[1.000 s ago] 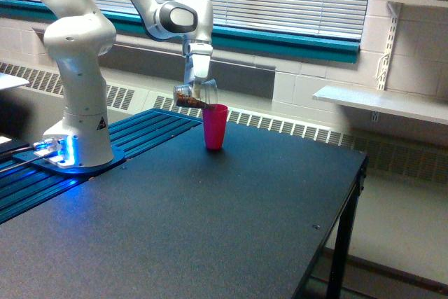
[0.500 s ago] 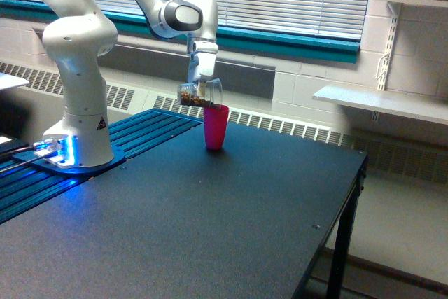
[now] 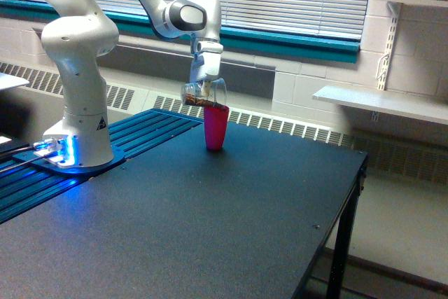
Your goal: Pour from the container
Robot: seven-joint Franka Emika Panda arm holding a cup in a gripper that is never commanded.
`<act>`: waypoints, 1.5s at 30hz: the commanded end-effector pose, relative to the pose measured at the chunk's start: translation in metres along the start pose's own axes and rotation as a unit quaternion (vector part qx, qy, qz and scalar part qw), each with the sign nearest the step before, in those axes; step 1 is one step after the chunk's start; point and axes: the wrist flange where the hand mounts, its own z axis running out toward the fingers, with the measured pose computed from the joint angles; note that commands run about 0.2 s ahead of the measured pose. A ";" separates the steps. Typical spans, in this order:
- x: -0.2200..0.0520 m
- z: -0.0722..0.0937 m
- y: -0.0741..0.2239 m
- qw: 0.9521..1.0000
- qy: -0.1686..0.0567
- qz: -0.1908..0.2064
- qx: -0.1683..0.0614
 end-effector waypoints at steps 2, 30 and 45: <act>0.004 0.002 0.000 1.000 0.004 -0.019 -0.006; -0.007 -0.003 -0.009 0.999 0.016 -0.049 -0.012; -0.012 0.000 -0.005 0.998 0.008 -0.053 -0.020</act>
